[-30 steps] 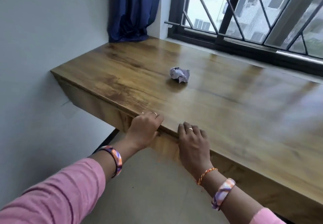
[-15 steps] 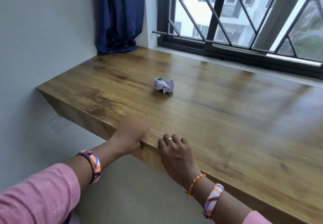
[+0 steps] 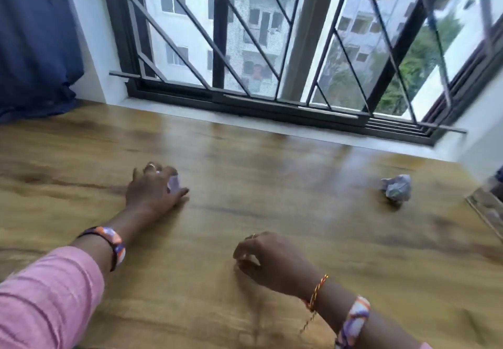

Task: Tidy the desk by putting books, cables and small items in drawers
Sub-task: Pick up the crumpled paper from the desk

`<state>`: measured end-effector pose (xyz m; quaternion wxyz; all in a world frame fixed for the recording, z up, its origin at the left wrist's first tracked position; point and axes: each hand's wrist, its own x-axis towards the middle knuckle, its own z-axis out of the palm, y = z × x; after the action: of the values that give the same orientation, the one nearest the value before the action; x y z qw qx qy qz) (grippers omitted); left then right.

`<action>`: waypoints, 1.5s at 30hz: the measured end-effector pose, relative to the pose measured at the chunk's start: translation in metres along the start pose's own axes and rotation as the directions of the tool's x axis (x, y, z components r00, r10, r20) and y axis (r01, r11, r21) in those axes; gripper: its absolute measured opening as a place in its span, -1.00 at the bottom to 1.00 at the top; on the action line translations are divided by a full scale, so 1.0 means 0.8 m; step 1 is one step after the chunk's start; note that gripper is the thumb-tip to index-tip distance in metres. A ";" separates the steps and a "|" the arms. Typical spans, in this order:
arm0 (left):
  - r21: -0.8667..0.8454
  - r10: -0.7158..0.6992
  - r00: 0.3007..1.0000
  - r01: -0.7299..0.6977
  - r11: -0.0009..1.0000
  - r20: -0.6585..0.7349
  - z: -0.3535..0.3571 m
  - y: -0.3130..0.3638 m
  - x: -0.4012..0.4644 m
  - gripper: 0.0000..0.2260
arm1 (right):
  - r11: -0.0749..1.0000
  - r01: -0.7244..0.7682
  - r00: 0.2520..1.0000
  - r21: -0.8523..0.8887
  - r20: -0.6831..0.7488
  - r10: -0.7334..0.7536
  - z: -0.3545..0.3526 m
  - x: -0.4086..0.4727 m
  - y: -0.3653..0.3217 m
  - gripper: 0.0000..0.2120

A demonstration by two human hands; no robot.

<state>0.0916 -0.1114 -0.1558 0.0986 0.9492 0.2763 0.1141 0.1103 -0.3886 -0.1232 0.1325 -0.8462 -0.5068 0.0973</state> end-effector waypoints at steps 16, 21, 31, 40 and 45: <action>-0.484 0.687 0.705 -0.671 0.562 -0.179 0.119 0.420 -0.020 -0.61 | 0.789 -0.579 0.773 -0.206 -0.445 0.452 -0.098 -0.110 0.281 -0.38; -0.679 0.507 0.854 -0.442 0.586 -0.119 0.140 0.495 -0.017 -0.72 | 0.809 -0.583 0.780 -0.075 -0.327 0.533 -0.114 -0.117 0.372 -0.44; -0.694 0.413 0.911 -0.291 0.659 0.011 0.133 0.504 -0.017 -0.70 | 0.939 -0.345 0.891 0.000 -0.315 0.327 -0.115 -0.095 0.389 -0.65; -0.414 0.335 0.942 -0.314 0.855 -0.023 0.085 0.351 -0.086 -0.68 | 0.991 -0.125 0.968 -0.056 -0.224 0.109 -0.079 -0.050 0.258 -0.73; -0.395 0.302 0.950 -0.248 0.885 0.080 0.024 0.220 -0.158 -0.67 | 0.990 0.024 0.985 -0.138 -0.164 -0.047 -0.034 -0.027 0.129 -0.74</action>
<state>0.0812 -0.3287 -0.1503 0.2822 0.9472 0.1039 0.1118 0.1941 -0.4578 -0.1298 0.1181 -0.8492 -0.5145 -0.0108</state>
